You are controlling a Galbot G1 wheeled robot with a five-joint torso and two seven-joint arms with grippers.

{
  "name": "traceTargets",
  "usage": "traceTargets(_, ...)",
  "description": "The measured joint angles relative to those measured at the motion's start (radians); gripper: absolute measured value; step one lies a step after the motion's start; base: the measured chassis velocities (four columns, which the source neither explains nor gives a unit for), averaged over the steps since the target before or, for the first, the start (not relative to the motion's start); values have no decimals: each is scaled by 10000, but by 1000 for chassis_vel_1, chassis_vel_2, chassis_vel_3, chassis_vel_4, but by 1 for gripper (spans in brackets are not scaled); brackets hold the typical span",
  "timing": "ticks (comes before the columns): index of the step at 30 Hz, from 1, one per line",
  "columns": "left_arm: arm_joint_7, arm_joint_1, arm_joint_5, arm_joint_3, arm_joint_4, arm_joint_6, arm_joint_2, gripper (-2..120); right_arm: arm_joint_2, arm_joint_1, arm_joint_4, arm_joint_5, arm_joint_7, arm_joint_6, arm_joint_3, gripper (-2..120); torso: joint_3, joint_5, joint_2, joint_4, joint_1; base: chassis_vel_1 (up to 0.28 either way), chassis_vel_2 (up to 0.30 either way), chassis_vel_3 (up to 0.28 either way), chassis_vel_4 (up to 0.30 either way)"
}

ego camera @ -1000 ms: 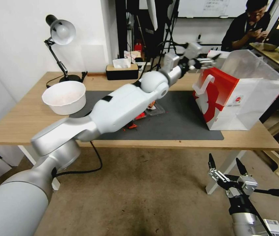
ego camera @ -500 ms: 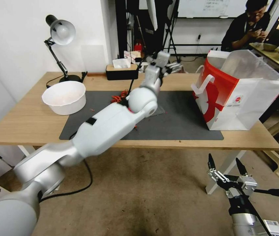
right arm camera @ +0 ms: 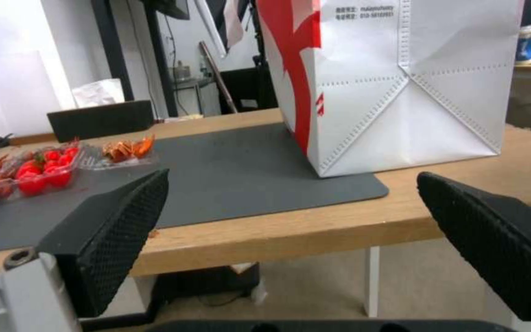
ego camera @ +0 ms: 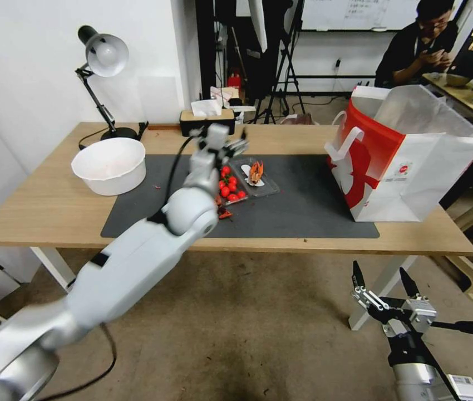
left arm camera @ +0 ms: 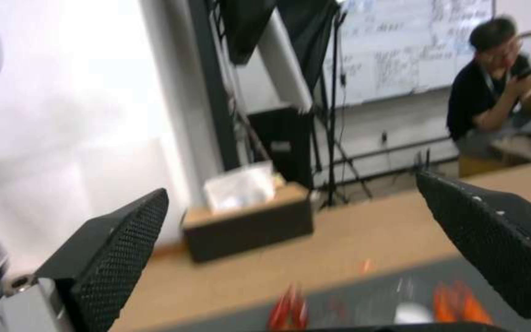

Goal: Pick up the trash from the table and place it into the takeout bag.

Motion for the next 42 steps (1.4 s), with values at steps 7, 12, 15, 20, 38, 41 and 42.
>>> traceTargets(7, 247, 2140, 415, -1382, -1037, -313, 517, 100, -175, 4, 45, -2, -1, -35, -25, 100, 0, -1, 0, 2, -1, 0, 0, 0, 0)
traceTargets(12, 266, 2908, 456, -1980, -1421, -416, 563, 100, -231, -2, 76, 16, -1, -41, -12, 100, 0, -3, 1, -4, 1, 0, 0, 0, 0)
traceTargets(15, 268, 3023, 442, -2077, -1499, -407, 569, 100, -236, -2, 78, 20, 0, -41, -6, 100, 0, -3, 0, -3, 0, 0, 0, 0, 0)
traceTargets(20, 219, 4352, 430, -2869, -2283, -318, 757, 100, -320, 4, 105, 99, -2, -52, 19, 100, -1, 1, 1, -2, 0, 0, 0, 0, 0)
traceTargets(38, 1838, 9480, 1558, -5312, -3413, -2450, -233, 100, -906, 202, -51, 783, -490, -207, 227, 100, 0, 4, 0, -1, 1, 0, 0, 0, 0)
traceTargets(41, 1899, 9868, 1624, -5378, -3463, -2691, -368, 100, -981, 213, -93, 871, -583, -240, 234, 100, 0, 3, 0, 0, 0, 0, 0, 0, 0)
traceTargets(42, 1934, 10044, 1635, -5425, -3522, -2754, -446, 100, -1023, 221, -122, 927, -645, -261, 236, 100, 0, 3, -1, 0, 1, 0, 0, 0, 0)
